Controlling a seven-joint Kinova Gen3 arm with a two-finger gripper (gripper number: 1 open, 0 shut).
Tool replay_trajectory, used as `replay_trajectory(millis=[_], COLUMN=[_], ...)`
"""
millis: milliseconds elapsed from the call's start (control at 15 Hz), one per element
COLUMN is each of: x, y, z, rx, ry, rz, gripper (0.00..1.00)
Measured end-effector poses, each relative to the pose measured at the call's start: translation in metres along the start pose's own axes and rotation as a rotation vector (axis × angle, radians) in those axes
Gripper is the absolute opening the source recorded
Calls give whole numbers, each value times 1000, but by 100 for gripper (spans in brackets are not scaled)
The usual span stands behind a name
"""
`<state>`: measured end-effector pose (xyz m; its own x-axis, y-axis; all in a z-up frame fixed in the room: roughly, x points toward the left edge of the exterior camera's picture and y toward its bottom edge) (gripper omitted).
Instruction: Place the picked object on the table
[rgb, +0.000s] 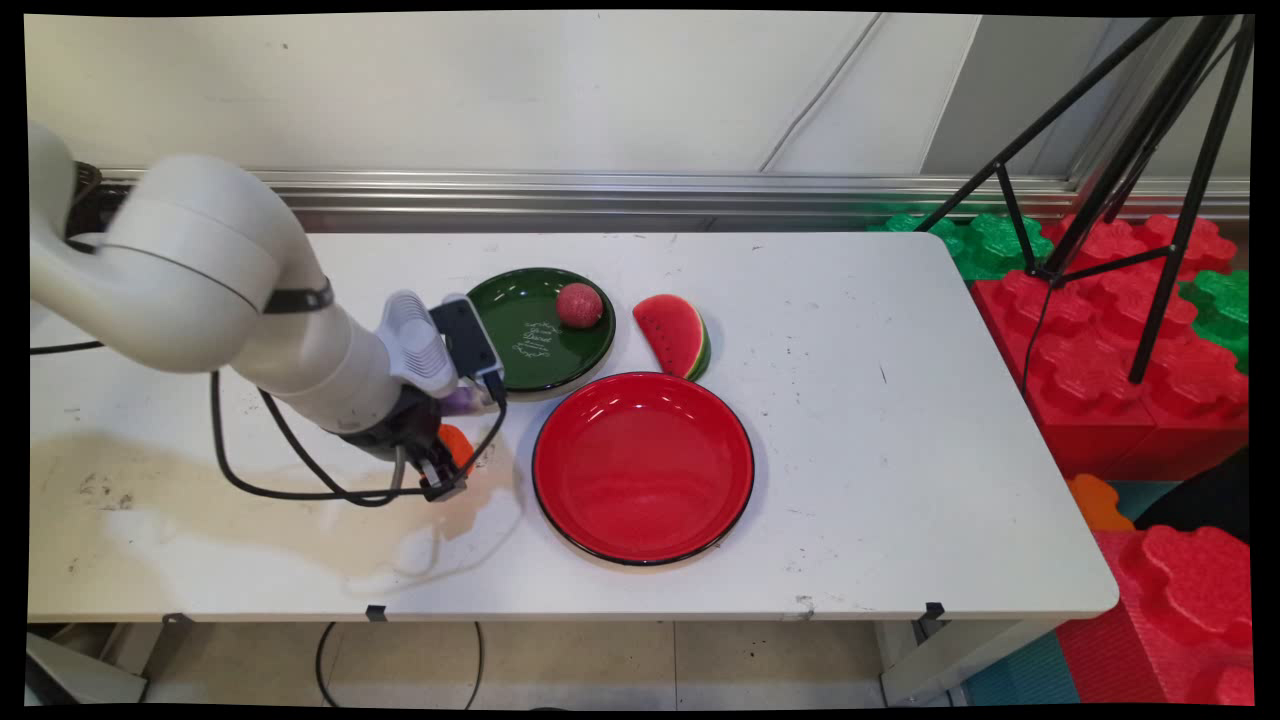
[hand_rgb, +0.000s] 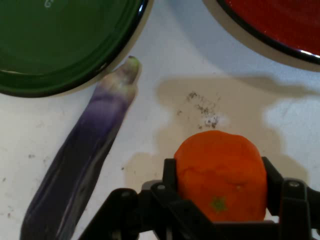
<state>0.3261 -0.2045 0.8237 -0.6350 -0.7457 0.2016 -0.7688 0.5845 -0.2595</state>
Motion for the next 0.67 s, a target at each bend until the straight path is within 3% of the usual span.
replay_trajectory(millis=[400, 467, 667], x=[3, 3, 4], y=[4, 4, 4], z=[20, 22, 26], rx=[-10, -9, -10], ry=[-8, -8, -6], rz=[7, 8, 12], gripper=[0, 100, 100])
